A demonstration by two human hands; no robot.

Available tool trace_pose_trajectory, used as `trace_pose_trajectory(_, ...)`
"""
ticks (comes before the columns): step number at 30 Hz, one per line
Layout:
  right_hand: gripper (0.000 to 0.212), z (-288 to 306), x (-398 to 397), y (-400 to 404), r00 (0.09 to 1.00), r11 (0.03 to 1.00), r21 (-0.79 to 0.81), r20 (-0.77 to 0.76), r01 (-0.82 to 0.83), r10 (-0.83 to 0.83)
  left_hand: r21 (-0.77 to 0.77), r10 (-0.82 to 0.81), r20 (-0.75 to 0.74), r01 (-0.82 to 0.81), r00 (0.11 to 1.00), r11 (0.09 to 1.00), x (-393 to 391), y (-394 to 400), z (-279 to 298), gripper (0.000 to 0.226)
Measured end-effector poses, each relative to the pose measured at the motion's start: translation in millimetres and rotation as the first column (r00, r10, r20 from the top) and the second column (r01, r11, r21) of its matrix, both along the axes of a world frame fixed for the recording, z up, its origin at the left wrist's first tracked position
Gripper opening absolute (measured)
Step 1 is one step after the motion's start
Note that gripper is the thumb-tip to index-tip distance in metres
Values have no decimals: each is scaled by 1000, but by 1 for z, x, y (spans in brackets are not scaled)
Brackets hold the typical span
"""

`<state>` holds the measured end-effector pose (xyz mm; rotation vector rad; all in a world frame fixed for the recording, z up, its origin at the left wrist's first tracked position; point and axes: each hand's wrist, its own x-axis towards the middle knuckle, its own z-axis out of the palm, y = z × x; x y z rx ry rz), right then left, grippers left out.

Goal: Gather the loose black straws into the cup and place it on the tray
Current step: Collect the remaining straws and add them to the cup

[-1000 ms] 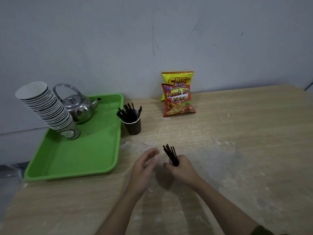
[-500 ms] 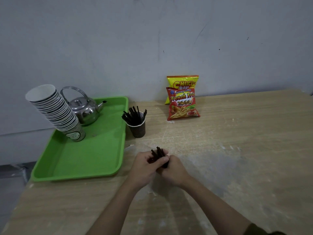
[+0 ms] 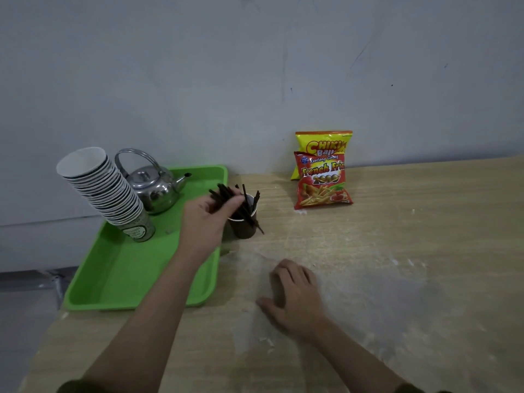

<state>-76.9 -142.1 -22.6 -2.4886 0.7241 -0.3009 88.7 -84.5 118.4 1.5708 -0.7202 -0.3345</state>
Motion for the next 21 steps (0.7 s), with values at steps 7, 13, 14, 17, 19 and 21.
trace_pose_trajectory(7, 58, -5, 3, -2, 997, 998, -55, 68, 30, -26, -10, 148, 99, -148, 984, 989, 29, -20, 3, 19)
trace_pose_trajectory(13, 56, -6, 3, -3, 997, 996, -82, 75, 30, -24, 22, 123, 60, -124, 991, 992, 37, -26, 3, 14)
trace_pose_trajectory(14, 56, -6, 3, -3, 997, 996, -78, 74, 32, -26, -8, 117, 1, -117, 993, 993, 39, -26, 5, 13)
trace_pose_trajectory(17, 56, -7, 3, -3, 997, 997, -74, 72, 36, -31, -55, 146, -65, -150, 987, 987, 42, -24, 6, 14)
trace_pose_trajectory(19, 57, -7, 3, -3, 998, 997, -77, 59, 30, -26, -80, 193, -73, -198, 978, 977, 44, -22, 7, 13)
trace_pose_trajectory(21, 58, -8, 3, -3, 998, 997, -71, 52, 24, -20, -102, 224, -68, -230, 972, 968, 46, -22, 8, 14)
